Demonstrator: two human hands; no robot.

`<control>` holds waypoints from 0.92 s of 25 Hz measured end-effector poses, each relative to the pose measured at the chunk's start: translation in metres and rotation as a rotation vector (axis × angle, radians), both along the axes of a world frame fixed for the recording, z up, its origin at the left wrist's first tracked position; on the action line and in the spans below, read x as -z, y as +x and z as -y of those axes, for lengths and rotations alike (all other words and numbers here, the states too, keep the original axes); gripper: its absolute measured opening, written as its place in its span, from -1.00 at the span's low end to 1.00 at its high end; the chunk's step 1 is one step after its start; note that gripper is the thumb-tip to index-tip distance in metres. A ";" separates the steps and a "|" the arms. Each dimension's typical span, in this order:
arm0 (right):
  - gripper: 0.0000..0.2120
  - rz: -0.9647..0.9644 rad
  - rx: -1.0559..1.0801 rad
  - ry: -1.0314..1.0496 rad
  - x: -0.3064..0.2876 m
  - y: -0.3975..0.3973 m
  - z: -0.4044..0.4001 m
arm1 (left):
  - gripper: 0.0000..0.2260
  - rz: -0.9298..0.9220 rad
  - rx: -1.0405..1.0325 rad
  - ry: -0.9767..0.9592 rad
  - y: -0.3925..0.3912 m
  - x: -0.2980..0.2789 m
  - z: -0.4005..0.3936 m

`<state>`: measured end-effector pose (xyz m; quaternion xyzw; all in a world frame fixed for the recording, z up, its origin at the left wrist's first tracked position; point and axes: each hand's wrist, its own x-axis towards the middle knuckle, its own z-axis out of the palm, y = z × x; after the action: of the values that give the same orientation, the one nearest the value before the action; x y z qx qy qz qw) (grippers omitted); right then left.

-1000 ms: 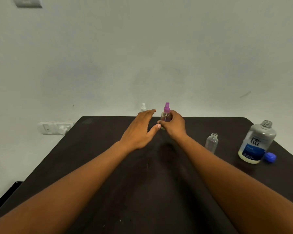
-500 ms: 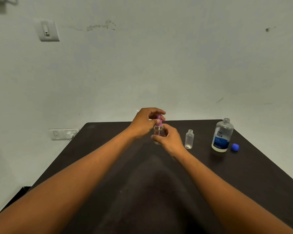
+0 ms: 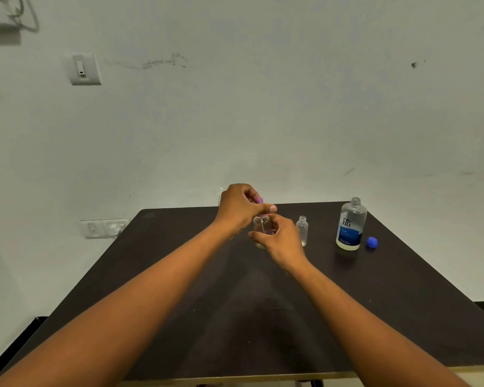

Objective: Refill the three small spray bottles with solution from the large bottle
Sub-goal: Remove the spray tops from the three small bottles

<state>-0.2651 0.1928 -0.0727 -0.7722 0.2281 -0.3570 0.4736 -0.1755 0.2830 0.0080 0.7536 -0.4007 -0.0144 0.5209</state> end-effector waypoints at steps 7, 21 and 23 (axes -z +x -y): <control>-0.71 0.007 0.023 -0.014 -0.007 -0.008 -0.001 | -0.74 -0.013 0.343 0.045 0.010 -0.014 -0.013; -0.68 0.003 0.029 0.000 -0.009 -0.011 -0.003 | -0.73 -0.052 0.343 0.085 0.010 -0.014 -0.010; -0.68 0.001 0.026 -0.014 -0.009 -0.010 -0.004 | -0.78 0.005 0.276 0.084 0.009 -0.011 -0.006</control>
<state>-0.2752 0.1966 -0.0632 -0.7722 0.2353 -0.3652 0.4636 -0.1665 0.2894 0.0191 0.7125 -0.5009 -0.1010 0.4809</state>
